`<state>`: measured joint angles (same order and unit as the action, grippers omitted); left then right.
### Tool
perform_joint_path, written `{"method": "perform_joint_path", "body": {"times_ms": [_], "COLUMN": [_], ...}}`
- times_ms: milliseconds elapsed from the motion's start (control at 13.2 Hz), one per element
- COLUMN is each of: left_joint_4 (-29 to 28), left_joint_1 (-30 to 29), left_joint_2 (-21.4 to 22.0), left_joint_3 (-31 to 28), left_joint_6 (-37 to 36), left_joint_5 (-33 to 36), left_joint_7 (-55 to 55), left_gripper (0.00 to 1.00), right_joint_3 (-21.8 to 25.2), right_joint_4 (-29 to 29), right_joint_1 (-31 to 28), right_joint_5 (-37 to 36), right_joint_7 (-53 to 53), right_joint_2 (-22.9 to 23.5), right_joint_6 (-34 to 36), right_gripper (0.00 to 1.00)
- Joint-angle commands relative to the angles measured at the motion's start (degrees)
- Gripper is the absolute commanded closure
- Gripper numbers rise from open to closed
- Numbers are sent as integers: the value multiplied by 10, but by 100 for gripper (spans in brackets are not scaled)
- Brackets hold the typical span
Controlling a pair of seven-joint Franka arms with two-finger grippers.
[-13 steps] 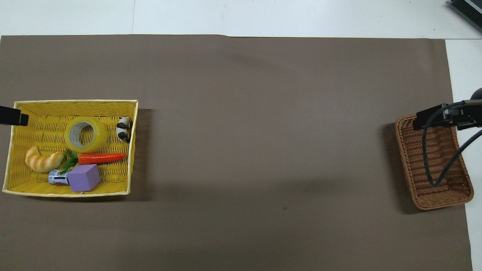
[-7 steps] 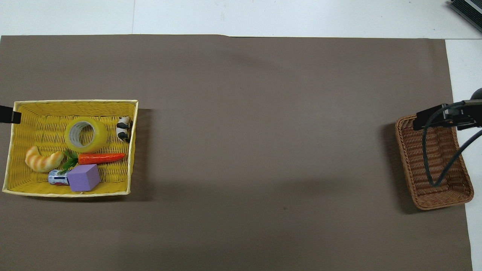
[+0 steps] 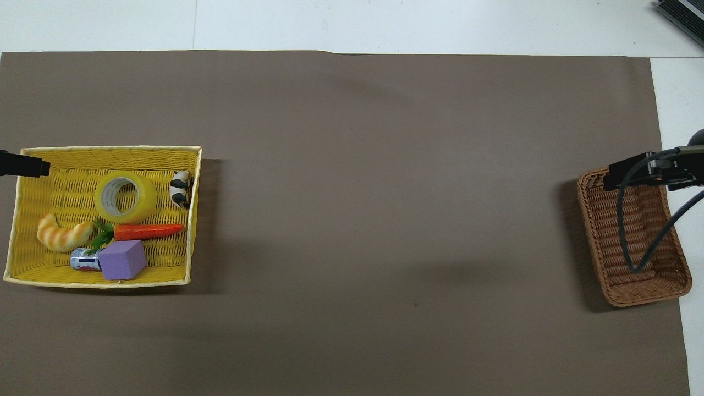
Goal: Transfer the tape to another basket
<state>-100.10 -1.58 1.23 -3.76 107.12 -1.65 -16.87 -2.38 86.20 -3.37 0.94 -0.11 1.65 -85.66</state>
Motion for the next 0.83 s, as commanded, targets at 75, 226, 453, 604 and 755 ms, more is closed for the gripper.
{"method": "perform_joint_path", "body": {"times_ms": [75,226,453,604,755], "left_joint_4": [-50,-80,-96,-96,-93], "left_joint_1": [-18,-31,-32,-33,-38], "left_joint_2": [-17,-34,-70,-96,-115], "left_joint_3": [5,5,5,5,5], "left_joint_6": [64,117,172,197,206], "left_joint_5": [2,2,2,2,-6], "left_joint_7": [-29,-30,-30,-29,-29], "left_gripper": [0,0,0,0,0], "right_joint_3": [-3,-3,-3,-3,-3], "right_joint_4": [12,12,12,12,12], "right_joint_1": [-6,-6,-7,-7,-6], "right_joint_5": [-2,-2,-2,-2,-2], "right_joint_7": [3,3,3,3,3], "right_joint_2": [-12,-12,-12,-12,-12], "right_joint_6": [4,4,4,4,4], "right_gripper": [0,0,0,0,0]}}
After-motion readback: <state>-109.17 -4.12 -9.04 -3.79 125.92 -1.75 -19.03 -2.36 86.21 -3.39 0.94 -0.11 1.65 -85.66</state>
